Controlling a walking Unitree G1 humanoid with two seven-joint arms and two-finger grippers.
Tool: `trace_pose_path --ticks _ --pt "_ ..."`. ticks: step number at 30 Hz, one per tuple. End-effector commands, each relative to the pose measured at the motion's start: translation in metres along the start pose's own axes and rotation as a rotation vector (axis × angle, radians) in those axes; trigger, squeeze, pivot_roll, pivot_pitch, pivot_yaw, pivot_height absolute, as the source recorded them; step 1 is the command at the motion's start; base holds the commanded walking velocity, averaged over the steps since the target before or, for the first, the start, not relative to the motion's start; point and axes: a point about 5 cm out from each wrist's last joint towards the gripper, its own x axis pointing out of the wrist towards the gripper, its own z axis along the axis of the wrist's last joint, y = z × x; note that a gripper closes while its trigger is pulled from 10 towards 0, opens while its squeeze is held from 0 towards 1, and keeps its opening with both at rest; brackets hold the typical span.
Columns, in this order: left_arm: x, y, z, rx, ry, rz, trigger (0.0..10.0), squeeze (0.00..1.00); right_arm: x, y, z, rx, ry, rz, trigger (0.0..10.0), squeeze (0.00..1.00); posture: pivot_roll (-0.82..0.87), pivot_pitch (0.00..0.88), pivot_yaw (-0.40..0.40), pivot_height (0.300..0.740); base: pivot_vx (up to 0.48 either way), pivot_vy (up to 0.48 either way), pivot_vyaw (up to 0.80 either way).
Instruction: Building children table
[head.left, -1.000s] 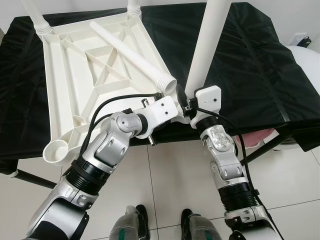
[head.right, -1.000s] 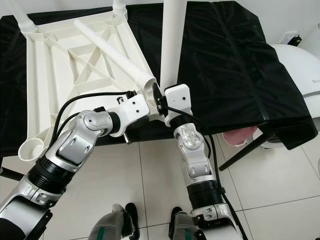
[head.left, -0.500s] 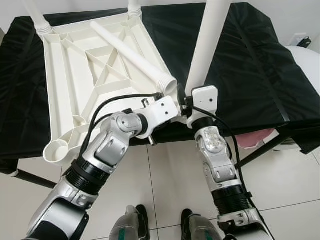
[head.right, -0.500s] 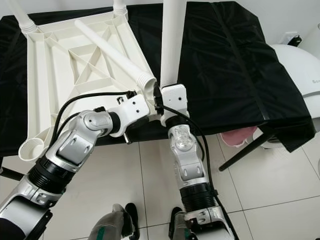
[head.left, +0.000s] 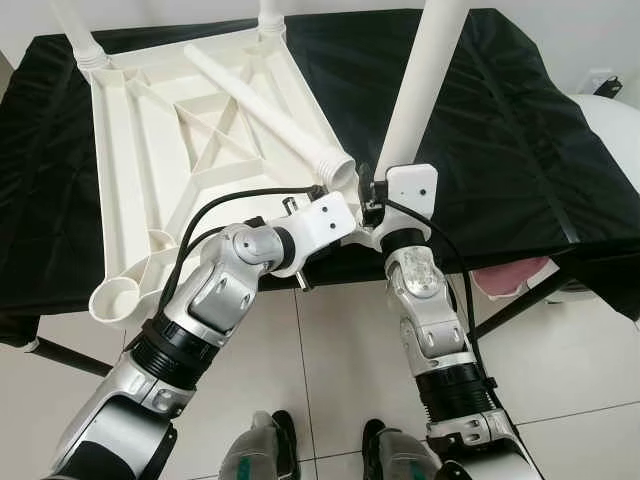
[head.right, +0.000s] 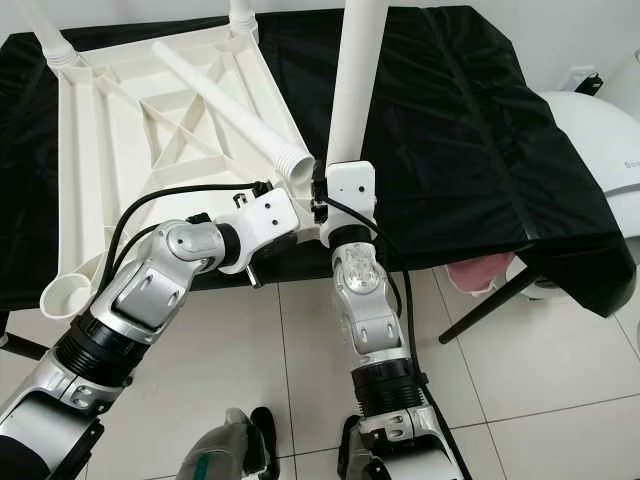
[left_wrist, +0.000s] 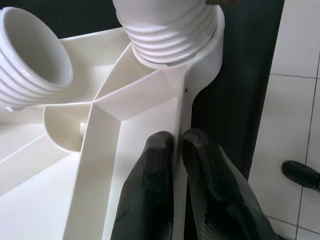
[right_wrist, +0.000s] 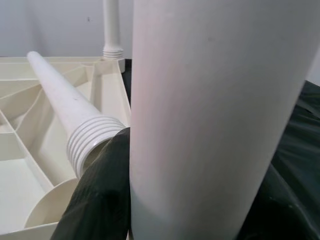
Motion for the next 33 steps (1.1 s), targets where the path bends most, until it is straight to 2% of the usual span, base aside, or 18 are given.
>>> trace_pose_path --ticks 1,8,15,19,23,28,33 --pt "0.003 -0.008 -0.001 -0.005 0.003 -0.054 10.0 0.00 -0.009 -0.022 -0.036 -0.029 0.187 -0.125 10.0 0.00 -0.11 0.207 0.013 0.740 0.000 0.000 0.00" --pt "0.002 -0.008 -0.001 -0.006 0.003 -0.051 10.0 0.00 -0.016 -0.020 -0.045 -0.091 0.238 -0.209 10.0 0.00 -0.11 0.207 0.011 0.740 0.000 0.000 0.00" --pt "0.002 -0.008 -0.001 -0.005 0.003 -0.052 10.0 0.00 -0.017 -0.020 -0.049 -0.070 0.251 -0.173 10.0 0.00 -0.11 0.202 0.010 0.740 0.000 0.000 0.00" --pt "0.003 -0.009 0.001 -0.008 -0.004 -0.052 10.0 0.00 -0.015 -0.029 -0.051 -0.080 0.273 -0.229 10.0 0.00 -0.12 0.198 0.010 0.740 0.000 0.000 0.00" --pt "0.003 -0.009 0.001 -0.007 -0.006 -0.052 10.0 0.00 -0.016 -0.029 -0.051 -0.075 0.277 -0.242 10.0 0.00 -0.12 0.198 0.010 0.740 0.000 0.000 0.00" --pt "0.003 -0.010 0.001 -0.005 -0.006 -0.055 10.0 0.00 -0.019 -0.035 -0.054 -0.104 0.306 -0.361 10.0 0.00 -0.12 0.199 0.011 0.740 0.000 0.000 0.00" --pt "0.003 -0.009 0.001 -0.006 -0.005 -0.055 10.0 0.00 -0.020 -0.038 -0.056 -0.089 0.310 -0.417 10.0 0.00 -0.12 0.199 0.011 0.740 0.000 0.000 0.00"
